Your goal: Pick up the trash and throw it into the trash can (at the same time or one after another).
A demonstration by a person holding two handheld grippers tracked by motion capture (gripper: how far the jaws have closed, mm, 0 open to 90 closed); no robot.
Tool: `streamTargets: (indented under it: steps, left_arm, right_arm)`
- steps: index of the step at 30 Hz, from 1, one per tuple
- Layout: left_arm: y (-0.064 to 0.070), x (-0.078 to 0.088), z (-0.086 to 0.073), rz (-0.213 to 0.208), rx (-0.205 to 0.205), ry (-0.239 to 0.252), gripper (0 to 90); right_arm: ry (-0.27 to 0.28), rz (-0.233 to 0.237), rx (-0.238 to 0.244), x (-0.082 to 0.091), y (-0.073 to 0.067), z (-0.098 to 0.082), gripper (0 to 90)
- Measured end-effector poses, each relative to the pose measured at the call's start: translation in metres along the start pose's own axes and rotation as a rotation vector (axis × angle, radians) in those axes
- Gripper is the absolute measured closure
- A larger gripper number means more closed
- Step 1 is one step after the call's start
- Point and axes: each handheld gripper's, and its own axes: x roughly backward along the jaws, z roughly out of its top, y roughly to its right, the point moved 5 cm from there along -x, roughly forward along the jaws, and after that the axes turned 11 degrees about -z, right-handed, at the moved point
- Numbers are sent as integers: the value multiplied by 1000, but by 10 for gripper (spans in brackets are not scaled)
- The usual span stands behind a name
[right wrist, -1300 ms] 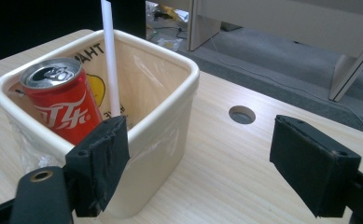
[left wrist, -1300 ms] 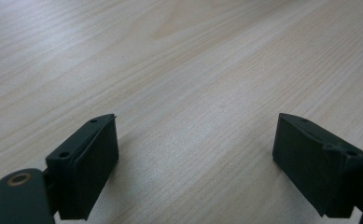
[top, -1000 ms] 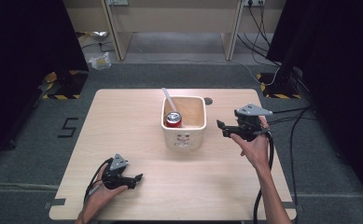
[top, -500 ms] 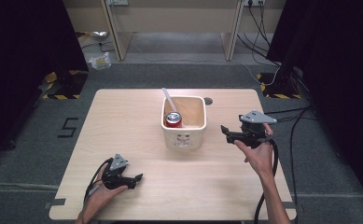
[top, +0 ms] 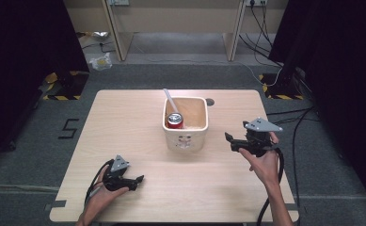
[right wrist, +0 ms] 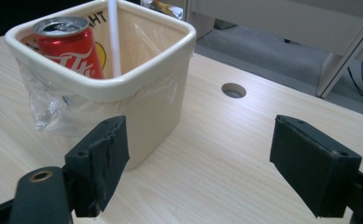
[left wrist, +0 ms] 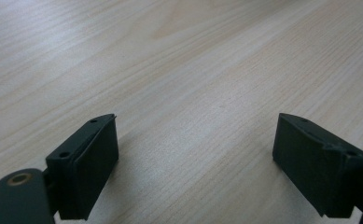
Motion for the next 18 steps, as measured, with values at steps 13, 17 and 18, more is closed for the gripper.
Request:
streamTargets:
  steps: [13, 17, 18]
  left_arm:
    - [0, 0, 0, -1, 0, 1, 135]
    - [0, 0, 0, -1, 0, 2, 135]
    - [0, 0, 0, -1, 0, 2, 134]
  right_arm:
    - [-22, 0, -11, 2, 0, -22, 196]
    - [-27, 4, -15, 2, 0, -28, 196]
    - [-27, 3, -15, 1, 0, -30, 196]
